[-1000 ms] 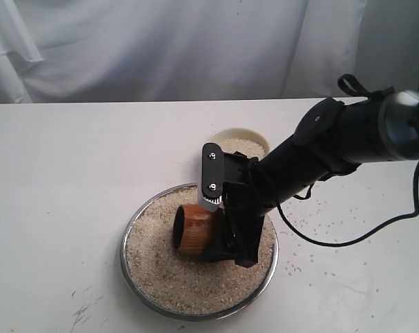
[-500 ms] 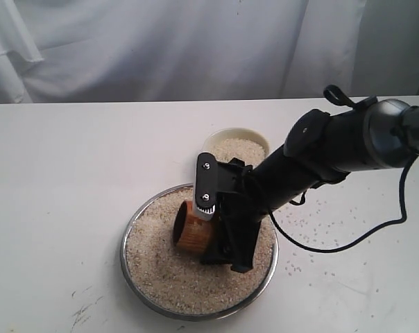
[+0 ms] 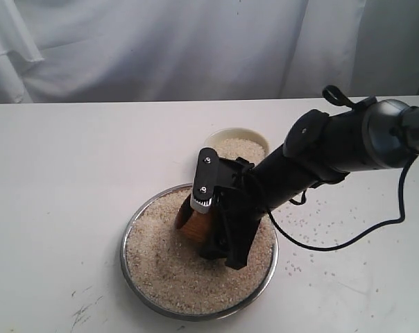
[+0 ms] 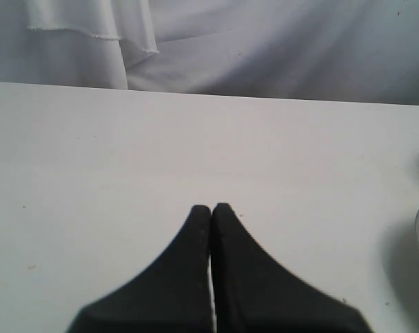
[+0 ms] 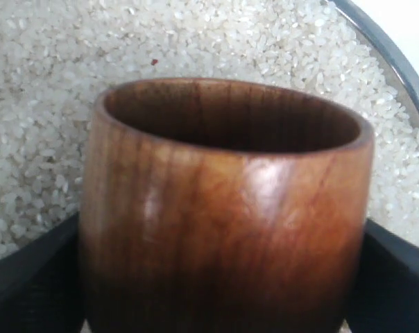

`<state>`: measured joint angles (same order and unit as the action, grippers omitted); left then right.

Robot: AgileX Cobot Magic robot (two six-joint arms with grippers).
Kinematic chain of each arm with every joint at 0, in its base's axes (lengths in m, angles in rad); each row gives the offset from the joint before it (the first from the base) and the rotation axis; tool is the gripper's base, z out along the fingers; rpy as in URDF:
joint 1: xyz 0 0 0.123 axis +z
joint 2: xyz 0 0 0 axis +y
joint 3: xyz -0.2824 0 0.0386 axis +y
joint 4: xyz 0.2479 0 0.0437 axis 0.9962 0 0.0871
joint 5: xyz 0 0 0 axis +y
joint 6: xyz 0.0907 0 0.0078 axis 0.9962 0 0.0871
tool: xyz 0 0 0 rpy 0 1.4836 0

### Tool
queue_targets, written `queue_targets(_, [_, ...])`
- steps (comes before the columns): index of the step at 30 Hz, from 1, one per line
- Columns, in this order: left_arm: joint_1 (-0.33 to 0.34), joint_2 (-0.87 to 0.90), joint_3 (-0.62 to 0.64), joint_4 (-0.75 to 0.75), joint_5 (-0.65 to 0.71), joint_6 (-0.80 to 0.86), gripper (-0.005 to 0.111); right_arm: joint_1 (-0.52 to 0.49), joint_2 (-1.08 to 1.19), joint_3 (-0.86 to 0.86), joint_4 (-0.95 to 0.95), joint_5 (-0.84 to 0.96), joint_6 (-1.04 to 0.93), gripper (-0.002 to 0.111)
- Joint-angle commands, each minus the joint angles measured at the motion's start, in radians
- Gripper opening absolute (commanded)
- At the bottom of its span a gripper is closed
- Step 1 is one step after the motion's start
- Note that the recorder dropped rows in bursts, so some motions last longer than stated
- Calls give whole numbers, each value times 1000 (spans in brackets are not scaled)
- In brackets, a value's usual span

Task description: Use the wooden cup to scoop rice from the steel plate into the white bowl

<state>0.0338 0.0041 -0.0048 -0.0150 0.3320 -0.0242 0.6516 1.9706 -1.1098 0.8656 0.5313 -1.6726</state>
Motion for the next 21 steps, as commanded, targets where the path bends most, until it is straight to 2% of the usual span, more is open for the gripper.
queue_targets(1, [-3,-4,5,1,-13,1,0,6,-31,-6,-46,-3,30,4])
queue_targets(2, [-3,-4,5,1,-13,1,0,6,-42,-6,-67,-3,48,0])
queue_targets(8, [-3,-4,5,1,-13,1,0,13,-147,-6,-131,-8,143,0])
queue_targets(10, [-3,-4,5,1,-13,1,0,38,-178,-6,-224,-29,217,0])
queue_targets(16, [-3,-4,5,1,-13,1,0,178,-196,-6,-1028,-51,714,0])
queue_targets(19, [-3,-4,5,1,-13,1,0,232,-196,-6,-1338,-33,919,0])
queue_targets(21, [-3,-4,5,1,-13,1,0,267,-196,-6,-1457,-18,1049,0])
